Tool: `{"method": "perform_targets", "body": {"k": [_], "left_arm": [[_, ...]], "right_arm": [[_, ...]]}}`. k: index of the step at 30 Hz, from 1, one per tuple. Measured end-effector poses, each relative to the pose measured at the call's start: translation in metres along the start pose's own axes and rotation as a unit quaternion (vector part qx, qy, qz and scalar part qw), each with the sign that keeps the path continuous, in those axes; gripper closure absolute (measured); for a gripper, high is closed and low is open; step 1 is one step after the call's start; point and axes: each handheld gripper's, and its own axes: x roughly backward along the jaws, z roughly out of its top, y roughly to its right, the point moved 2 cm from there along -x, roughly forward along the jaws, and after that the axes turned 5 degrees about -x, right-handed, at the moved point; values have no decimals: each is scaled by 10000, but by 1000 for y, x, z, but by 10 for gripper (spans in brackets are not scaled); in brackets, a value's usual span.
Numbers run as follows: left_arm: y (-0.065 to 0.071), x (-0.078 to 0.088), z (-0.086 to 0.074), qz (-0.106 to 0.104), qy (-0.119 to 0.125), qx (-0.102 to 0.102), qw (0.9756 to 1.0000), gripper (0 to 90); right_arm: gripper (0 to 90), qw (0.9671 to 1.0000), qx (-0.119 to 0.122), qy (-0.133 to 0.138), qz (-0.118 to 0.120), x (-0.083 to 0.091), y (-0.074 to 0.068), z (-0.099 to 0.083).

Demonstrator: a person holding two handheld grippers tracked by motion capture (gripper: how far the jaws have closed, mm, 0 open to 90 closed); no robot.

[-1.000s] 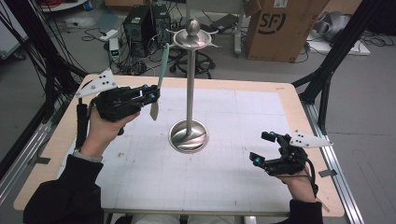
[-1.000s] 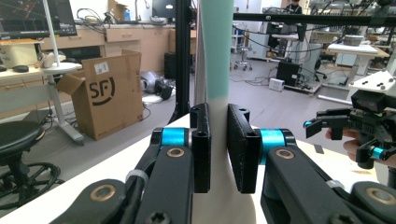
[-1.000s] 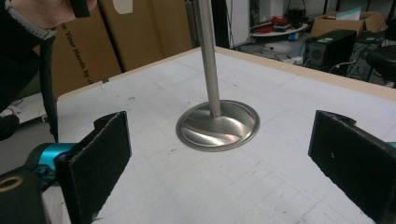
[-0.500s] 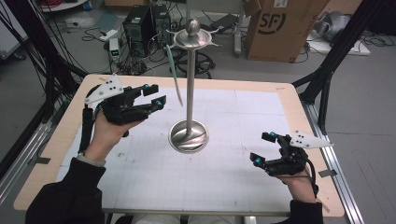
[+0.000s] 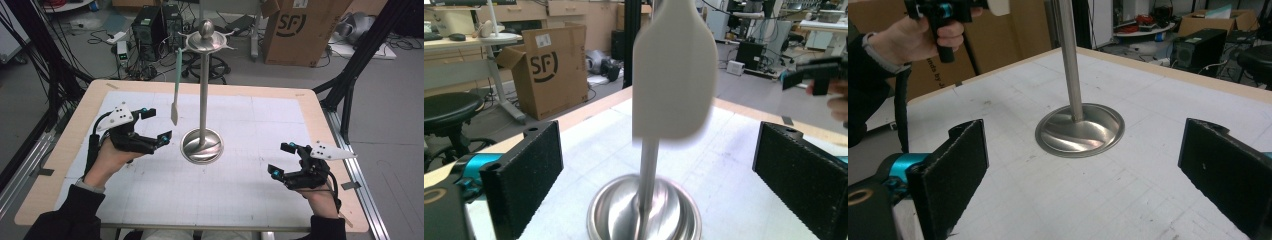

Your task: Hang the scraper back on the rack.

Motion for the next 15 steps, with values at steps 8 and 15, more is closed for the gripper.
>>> {"method": "perform_targets", "body": {"k": [8, 15], "left_arm": [[-6, 21, -30, -17, -5, 5, 10000, 19], [-20, 44, -55, 233, -49, 190, 9995, 19]], "right_arm": [[45, 10000, -57, 15, -52, -2, 4, -5], [44, 9999, -6, 120, -68, -1, 6, -5]]}}
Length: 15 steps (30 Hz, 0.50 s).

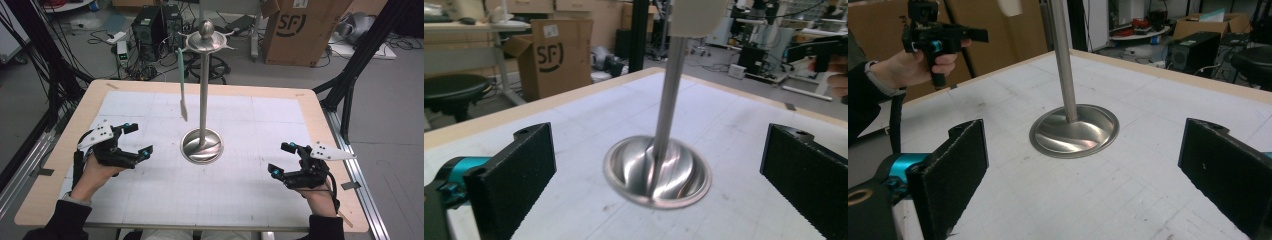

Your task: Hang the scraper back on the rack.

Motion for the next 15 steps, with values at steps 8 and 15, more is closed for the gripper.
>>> {"method": "perform_targets", "body": {"k": [8, 15], "left_arm": [[-5, 21, -18, 230, -22, 6, 9997, 19], [-9, 35, -40, 357, -392, 117, 9985, 19]], "right_arm": [[44, 9998, -64, 108, -128, 1, 8, -8], [44, 9991, -154, 167, -345, -6, 19, -27]]}}
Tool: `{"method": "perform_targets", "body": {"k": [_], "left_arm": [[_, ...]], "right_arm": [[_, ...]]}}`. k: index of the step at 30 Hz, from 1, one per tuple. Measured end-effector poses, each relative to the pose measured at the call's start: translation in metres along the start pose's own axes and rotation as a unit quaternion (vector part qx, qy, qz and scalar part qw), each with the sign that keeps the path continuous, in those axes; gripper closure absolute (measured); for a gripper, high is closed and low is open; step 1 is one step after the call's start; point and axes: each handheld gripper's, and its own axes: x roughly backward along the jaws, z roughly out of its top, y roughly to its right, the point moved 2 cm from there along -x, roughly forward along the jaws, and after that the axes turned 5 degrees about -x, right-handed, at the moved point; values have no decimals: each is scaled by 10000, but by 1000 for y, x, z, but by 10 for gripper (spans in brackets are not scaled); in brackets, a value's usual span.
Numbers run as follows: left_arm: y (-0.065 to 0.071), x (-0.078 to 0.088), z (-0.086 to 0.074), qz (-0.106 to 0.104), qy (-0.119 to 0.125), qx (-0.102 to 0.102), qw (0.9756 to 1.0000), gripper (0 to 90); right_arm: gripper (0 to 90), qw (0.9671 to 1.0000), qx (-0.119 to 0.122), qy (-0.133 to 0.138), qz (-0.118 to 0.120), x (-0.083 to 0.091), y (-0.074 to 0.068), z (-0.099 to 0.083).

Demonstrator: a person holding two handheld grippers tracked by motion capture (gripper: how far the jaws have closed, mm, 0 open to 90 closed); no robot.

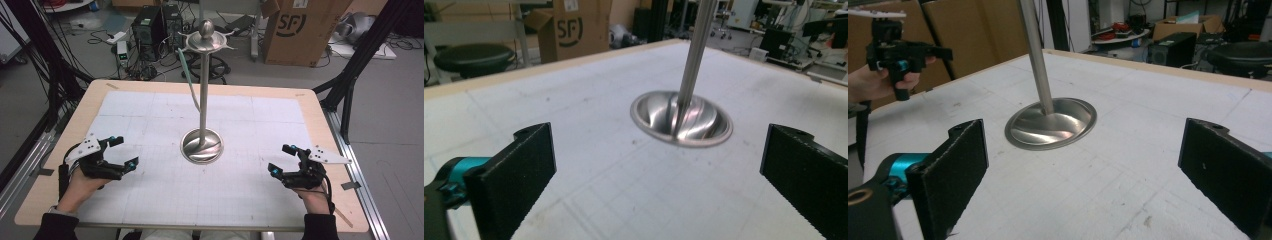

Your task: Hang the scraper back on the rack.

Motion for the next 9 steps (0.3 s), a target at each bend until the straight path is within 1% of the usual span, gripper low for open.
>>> {"method": "perform_targets", "body": {"k": [1, 3, 5, 9], "left_arm": [[-2, 2, -2, 52, 5, 18, 10000, 19], [-4, 6, -2, 147, 102, 81, 9998, 19], [-6, 7, -1, 221, 204, 80, 9995, 19], [-5, 7, -2, 282, 246, 28, 9993, 19]], "right_arm": [[44, 10000, -18, -23, -8, -1, 1, -2], [44, 10000, -50, -60, -31, -2, 2, -5], [44, 10000, -48, -68, -48, -3, 2, -6], [45, 10000, -44, -48, -52, -3, 2, -7]]}}
